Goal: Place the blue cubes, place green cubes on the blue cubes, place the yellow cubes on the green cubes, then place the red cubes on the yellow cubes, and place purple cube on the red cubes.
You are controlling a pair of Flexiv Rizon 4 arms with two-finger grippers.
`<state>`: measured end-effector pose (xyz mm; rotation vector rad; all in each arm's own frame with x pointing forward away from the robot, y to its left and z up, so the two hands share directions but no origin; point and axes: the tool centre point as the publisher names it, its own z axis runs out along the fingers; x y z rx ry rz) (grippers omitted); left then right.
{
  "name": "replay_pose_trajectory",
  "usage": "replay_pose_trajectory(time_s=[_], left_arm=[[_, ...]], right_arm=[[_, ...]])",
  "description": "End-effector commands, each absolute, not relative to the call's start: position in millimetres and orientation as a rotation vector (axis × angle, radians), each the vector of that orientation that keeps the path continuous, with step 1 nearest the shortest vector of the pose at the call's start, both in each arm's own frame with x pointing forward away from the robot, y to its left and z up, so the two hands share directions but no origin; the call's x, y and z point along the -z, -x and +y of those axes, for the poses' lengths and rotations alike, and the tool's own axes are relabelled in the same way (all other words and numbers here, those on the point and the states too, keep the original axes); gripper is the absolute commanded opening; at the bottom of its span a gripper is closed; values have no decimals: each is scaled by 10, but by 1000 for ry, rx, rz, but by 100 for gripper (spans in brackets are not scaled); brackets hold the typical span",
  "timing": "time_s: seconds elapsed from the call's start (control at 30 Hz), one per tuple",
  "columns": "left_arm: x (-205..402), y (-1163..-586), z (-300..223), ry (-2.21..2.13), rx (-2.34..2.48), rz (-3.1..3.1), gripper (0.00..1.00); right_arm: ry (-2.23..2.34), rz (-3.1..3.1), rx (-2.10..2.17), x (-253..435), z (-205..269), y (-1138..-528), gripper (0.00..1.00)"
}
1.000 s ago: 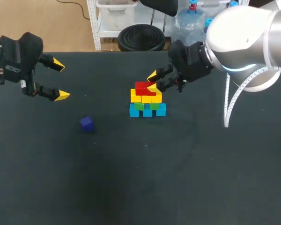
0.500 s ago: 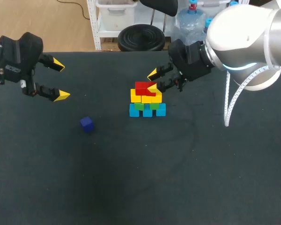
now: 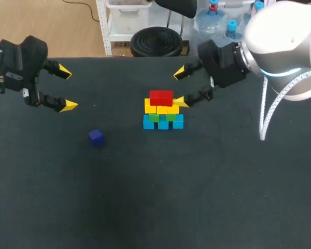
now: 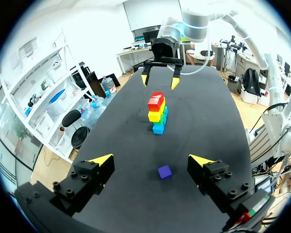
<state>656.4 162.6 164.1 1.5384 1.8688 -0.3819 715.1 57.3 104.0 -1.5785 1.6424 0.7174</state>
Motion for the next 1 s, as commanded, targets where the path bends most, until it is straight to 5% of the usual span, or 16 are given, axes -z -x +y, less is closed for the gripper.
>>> replay_pose_trajectory(time_s=[0.03, 0.07, 0.13, 0.4, 0.5, 0.63, 1.0], left_arm=[[-1625, -6558, 1641, -1537, 385, 1858, 100], [-1625, -6558, 1641, -1537, 385, 1858, 100], [-1625, -6558, 1641, -1537, 385, 1858, 100], [-1625, -6558, 1641, -1537, 385, 1858, 100], [-1625, -6558, 1641, -1537, 385, 1858, 100], [-1625, -6558, 1641, -1537, 385, 1858, 100], [-1625, -6558, 1641, -1537, 385, 1858, 100]], right_arm=[[1572, 1647, -714, -1005, 564, -7120, 76], [1571, 1649, -717, -996, 567, -7119, 50], [1572, 1652, -720, -983, 581, -7114, 43], [1575, 1652, -730, -960, 630, -7123, 49], [1578, 1650, -731, -959, 645, -7129, 70], [1578, 1651, -733, -950, 656, -7134, 85], [1578, 1647, -744, -908, 683, -7170, 60]])
